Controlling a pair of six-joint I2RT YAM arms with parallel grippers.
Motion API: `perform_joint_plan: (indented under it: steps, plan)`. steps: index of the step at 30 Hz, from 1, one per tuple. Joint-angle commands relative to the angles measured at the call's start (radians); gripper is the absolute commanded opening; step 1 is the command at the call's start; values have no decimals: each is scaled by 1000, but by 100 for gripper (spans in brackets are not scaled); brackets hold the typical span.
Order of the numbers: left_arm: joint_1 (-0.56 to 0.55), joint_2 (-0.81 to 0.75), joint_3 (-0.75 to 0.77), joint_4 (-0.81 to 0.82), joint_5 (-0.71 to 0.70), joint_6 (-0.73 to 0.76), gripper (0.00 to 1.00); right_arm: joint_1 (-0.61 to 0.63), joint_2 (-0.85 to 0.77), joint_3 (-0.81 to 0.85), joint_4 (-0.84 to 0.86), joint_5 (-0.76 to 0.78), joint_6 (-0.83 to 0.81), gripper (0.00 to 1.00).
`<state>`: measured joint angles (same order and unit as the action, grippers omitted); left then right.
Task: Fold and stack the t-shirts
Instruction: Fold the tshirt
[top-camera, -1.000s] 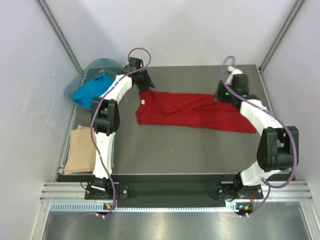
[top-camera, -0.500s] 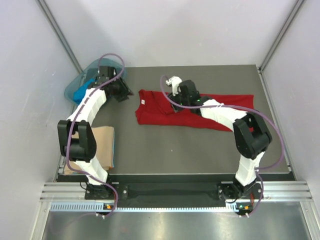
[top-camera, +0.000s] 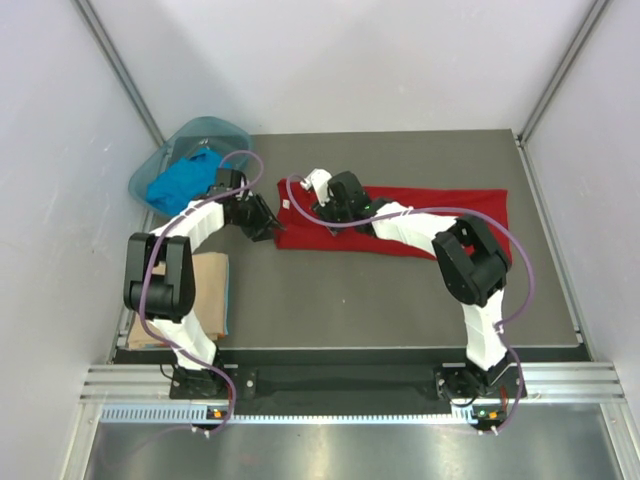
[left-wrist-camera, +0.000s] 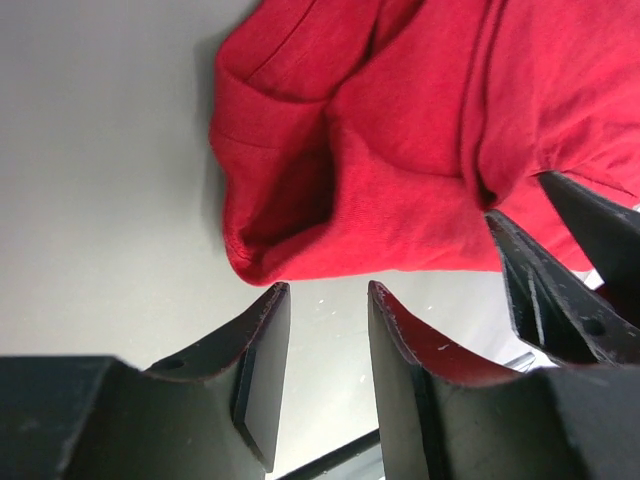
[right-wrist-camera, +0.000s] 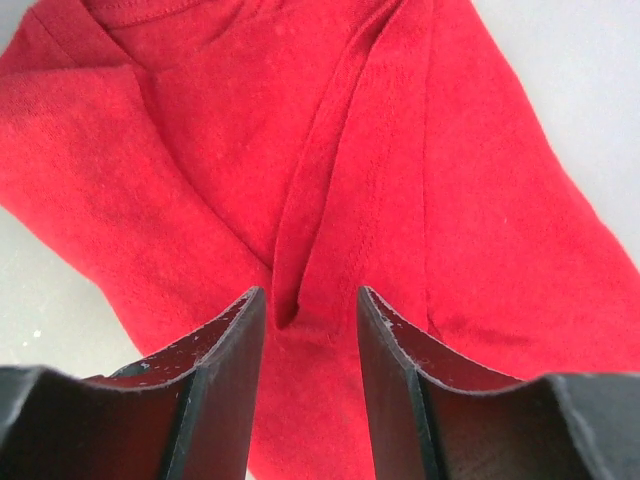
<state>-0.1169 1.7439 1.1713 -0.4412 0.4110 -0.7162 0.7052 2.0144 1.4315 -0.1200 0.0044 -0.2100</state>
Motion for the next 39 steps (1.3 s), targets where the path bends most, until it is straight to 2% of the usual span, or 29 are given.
perform_joint_plan:
  steps: [1,12,22,23,24,26,28,34,39]
  plan:
    - [-9,16,-22,88,38,-12,42,20,9,47,14,29,-51,42]
    - [-33,58,-28,91,0,-2,41,22,27,14,26,35,-89,42]
    - [-41,86,-30,94,-49,-6,40,19,50,20,31,69,-89,36]
    - [-43,89,-32,94,-52,-8,40,20,50,20,36,83,-86,33]
    - [-43,91,-30,93,-57,-8,40,19,49,18,45,95,-82,21]
    - [-43,95,-27,88,-83,-8,39,14,32,6,78,132,-69,6]
    - [-44,100,-24,72,-106,-5,39,5,20,-3,105,163,-55,1]
    - [-43,124,-13,50,-161,-6,39,-64,-8,9,143,184,35,0]
    - [-44,140,-12,47,-178,-6,39,-138,7,17,131,141,107,0]
